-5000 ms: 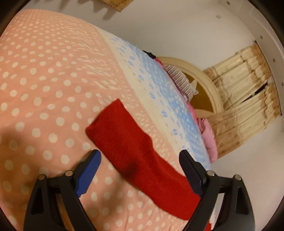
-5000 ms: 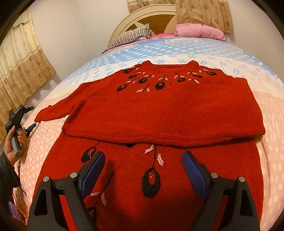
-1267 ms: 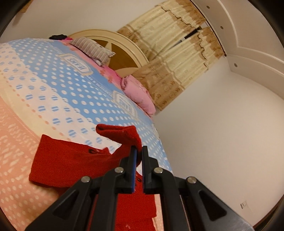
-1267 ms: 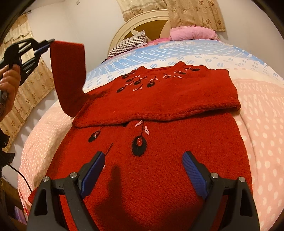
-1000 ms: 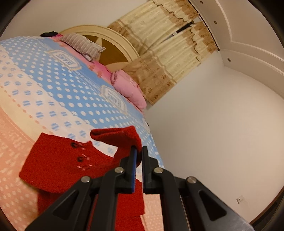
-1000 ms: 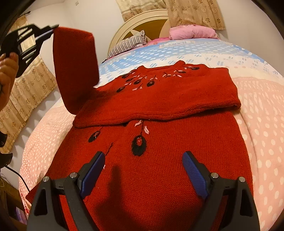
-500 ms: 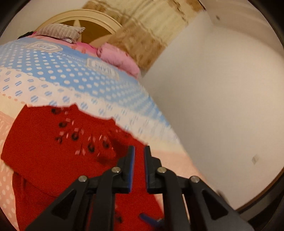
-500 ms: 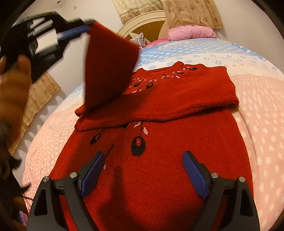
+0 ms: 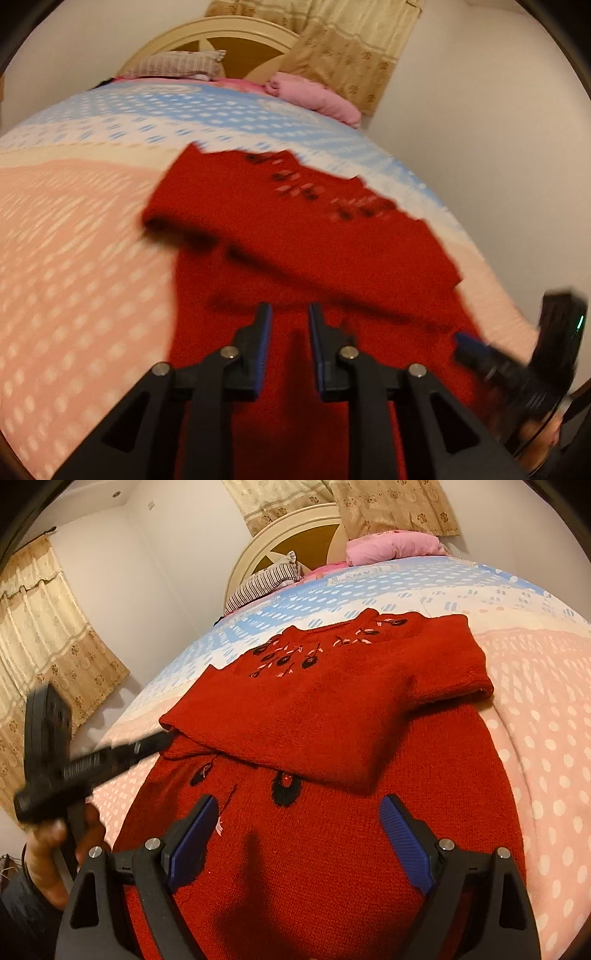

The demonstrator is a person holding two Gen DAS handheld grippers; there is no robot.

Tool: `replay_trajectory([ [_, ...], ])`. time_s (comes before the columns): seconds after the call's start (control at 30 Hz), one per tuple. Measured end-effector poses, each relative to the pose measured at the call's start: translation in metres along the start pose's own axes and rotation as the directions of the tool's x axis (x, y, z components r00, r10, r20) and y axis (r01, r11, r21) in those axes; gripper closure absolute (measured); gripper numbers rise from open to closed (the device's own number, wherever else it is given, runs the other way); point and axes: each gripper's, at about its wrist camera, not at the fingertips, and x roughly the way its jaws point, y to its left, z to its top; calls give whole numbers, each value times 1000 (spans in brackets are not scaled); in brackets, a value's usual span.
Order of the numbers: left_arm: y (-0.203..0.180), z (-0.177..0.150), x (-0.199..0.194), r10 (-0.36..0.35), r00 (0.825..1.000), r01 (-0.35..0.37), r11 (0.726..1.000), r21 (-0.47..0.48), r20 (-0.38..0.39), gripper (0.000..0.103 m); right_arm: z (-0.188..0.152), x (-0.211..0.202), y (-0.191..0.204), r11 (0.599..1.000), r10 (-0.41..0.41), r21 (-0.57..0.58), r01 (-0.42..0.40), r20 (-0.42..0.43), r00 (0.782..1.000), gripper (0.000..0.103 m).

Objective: Fold small clothes
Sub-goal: 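Lay the sleeve over the sweater body and open the left gripper, then grasp the side edge of the red sweater with the right gripper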

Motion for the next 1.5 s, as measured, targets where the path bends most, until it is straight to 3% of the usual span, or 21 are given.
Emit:
replay_trajectory([
  [0.03, 7, -5, 0, -4, 1000, 4, 1000, -19, -10, 82, 0, 1, 1, 1000, -4, -6, 4, -3, 1000, 13],
  [0.07, 21, -8, -4, -51, 999, 50, 994, -93, -18, 82, 0, 0, 1, 1000, -5, -7, 5, -2, 1000, 13],
  [0.13, 32, -7, -13, -70, 997, 72, 987, -141, 15, 78, 0, -2, 1, 1000, -6, 0, 6, 4, 1000, 13],
  [0.3, 28, 10, -16, -37, 998, 41, 995, -90, 45, 78, 13, -6, -17, 991, 51, 125, -48, -22, 998, 13],
  [0.37, 22, 19, -9, -35, 998, 38, 997, -73, 45, 70, 21, -8, -23, 988, 38, 151, -34, -24, 999, 13],
  [0.43, 21, 28, 2, 33, 998, -30, 998, -60, 46, 44, 33, -11, -30, 986, 6, 166, -4, -14, 1000, 13],
  [0.5, 29, 33, 14, 133, 990, -130, 989, -71, 39, 42, 44, -11, -33, 985, -3, 173, 4, -9, 1000, 14],
  [0.53, 36, 33, 18, 149, 989, -147, 985, -89, 13, 42, 48, -9, -34, 985, -2, 174, 6, -20, 1000, 19],
  [0.57, 45, 34, 24, 135, 991, -137, 981, -141, -24, 42, 53, -5, -34, 985, -1, 170, 8, -41, 999, 27],
  [0.7, 48, 32, 27, 139, 990, -142, 978, -150, -32, 42, 59, 20, -33, 988, -68, 125, 87, -144, 987, 31],
  [0.73, 47, 30, 27, 143, 989, -146, 978, -147, -32, 42, 58, 27, -34, 988, -80, 119, 100, -162, 983, 38],
  [0.8, 47, 30, 28, 144, 989, -147, 978, -147, -32, 42, 59, 32, -33, 986, -126, 88, 141, -156, 980, 68],
  [0.83, 47, 29, 27, 141, 990, -144, 978, -153, -30, 42, 61, 34, -31, 987, -132, 72, 145, -161, 978, 92],
  [0.93, 53, 29, 26, 140, 990, -140, 972, -188, -17, 42, 69, 29, -24, 990, -124, 44, 131, -148, 981, 94],
  [1.07, 64, 28, 22, 134, 991, -131, 960, -246, -7, 41, 88, 1, -5, 982, -178, -76, 173, -54, 983, 94],
  [1.23, 57, 30, 24, 132, 991, -131, 969, -212, -9, 32, 116, -28, 11, 958, -231, -164, 236, 46, 972, 94],
  [1.5, 51, 30, 29, 175, 984, -178, 969, -169, -30, 31, 148, -39, 5, 923, -310, -203, 327, 112, 944, 94],
])
